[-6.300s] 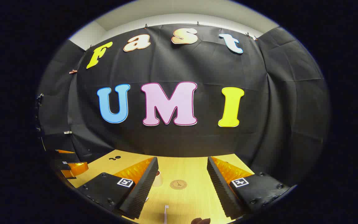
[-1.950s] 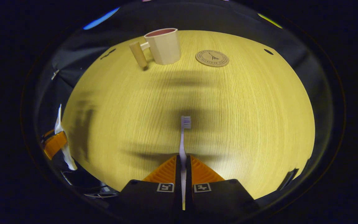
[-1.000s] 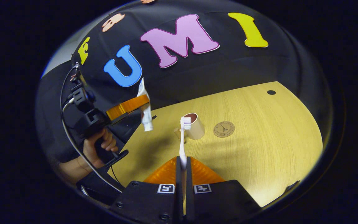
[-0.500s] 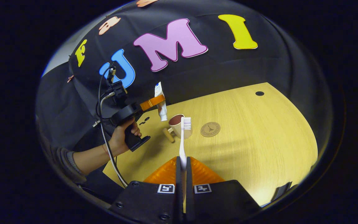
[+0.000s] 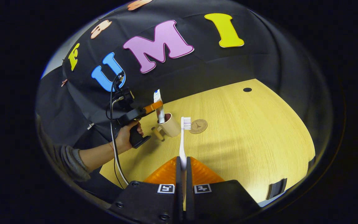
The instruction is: Put the toothbrush and toothpaste on the desktop into the cup, then pick up the cup and place it on the coaster on the desktop.
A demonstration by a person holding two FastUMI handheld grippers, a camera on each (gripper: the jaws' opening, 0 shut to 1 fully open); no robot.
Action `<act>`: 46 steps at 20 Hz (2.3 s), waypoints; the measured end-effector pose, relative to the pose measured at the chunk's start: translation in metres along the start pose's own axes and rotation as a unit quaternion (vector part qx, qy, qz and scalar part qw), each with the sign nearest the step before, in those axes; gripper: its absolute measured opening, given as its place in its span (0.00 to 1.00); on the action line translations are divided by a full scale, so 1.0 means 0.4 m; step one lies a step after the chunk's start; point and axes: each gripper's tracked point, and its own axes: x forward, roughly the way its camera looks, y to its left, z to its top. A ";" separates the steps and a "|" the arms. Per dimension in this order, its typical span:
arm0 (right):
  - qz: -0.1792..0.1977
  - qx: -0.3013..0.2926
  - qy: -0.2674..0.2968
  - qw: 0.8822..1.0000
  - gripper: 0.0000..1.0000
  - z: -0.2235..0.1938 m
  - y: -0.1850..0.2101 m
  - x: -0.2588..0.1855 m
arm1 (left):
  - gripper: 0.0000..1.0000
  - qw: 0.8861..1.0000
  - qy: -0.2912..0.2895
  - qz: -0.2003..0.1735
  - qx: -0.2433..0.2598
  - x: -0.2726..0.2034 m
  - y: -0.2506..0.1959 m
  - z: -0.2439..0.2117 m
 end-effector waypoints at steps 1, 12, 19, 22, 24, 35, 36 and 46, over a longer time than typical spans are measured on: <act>0.000 0.001 -0.001 1.000 0.08 0.004 -0.001 0.002 | 0.23 1.000 0.008 0.002 0.003 0.000 0.001 -0.013; 0.027 0.009 -0.003 1.000 0.08 0.032 0.020 0.037 | 0.55 0.998 0.057 -0.001 0.028 -0.055 -0.001 -0.081; 0.098 0.011 -0.022 0.995 0.08 0.133 0.143 0.181 | 0.68 0.998 0.059 0.014 0.012 -0.197 0.004 -0.052; 0.129 0.012 -0.037 0.991 0.07 0.194 0.195 0.258 | 0.68 0.998 0.062 0.017 0.005 -0.293 -0.004 -0.050; 0.147 0.012 -0.044 0.988 0.08 0.227 0.224 0.306 | 0.68 0.997 0.067 0.024 0.003 -0.362 -0.006 -0.062; 0.192 -0.049 -0.098 0.975 0.07 0.386 0.297 0.552 | 0.68 0.985 0.126 0.101 -0.061 -0.597 0.023 -0.197; 0.193 -0.054 -0.101 0.974 0.08 0.397 0.295 0.572 | 0.68 0.984 0.128 0.108 -0.060 -0.612 0.026 -0.200; 0.188 -0.073 -0.105 0.974 0.08 0.377 0.271 0.755 | 0.68 0.970 0.164 0.157 -0.082 -0.712 0.016 -0.286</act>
